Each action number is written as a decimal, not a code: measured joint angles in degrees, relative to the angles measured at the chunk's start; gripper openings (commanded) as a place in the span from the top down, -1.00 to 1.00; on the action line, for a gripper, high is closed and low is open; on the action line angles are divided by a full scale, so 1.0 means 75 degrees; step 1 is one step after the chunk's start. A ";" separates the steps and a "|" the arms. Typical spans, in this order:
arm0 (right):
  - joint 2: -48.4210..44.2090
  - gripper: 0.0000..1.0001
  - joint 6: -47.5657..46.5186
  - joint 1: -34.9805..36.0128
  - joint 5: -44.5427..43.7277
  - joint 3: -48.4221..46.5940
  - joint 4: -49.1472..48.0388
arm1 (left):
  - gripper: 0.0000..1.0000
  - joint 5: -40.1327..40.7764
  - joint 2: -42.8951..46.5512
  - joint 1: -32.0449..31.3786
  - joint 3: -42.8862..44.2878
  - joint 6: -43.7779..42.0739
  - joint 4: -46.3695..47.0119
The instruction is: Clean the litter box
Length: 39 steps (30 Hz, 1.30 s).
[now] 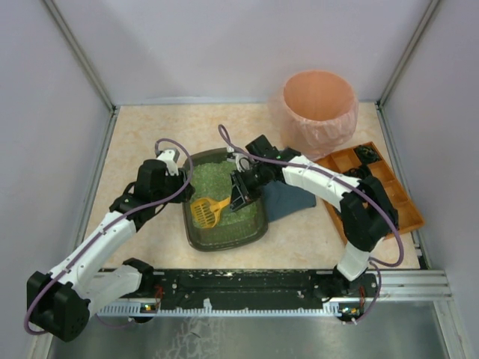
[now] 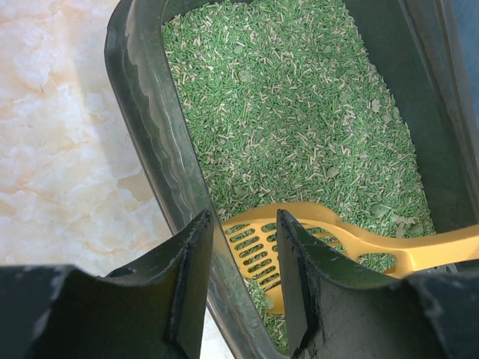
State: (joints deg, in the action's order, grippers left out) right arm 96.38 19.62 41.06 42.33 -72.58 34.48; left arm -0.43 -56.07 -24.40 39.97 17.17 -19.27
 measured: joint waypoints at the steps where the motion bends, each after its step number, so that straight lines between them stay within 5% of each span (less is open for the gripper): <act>1: 0.0154 1.00 -0.0064 -0.0006 0.0067 -0.0111 0.0064 | 0.08 0.0000 0.0000 0.0000 0.0000 0.0000 0.0000; 10: 0.1011 1.00 -0.0612 0.0000 -0.0504 -0.1413 0.1413 | 0.08 0.0000 0.0000 0.0000 0.0000 0.0000 0.0000; 24: 0.1644 1.00 -0.0455 0.1341 -0.5138 -0.4179 0.3762 | 0.08 0.0012 0.0000 0.0000 0.0000 0.0000 0.0000; 39: 0.1128 1.00 0.0070 0.1361 -0.7376 -0.4412 0.4036 | 0.08 0.0093 0.0000 0.0000 0.0000 0.0000 0.0000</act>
State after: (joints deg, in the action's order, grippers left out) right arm 104.84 20.14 51.27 -12.99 -105.67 64.75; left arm 0.27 -56.07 -24.40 39.97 17.17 -19.27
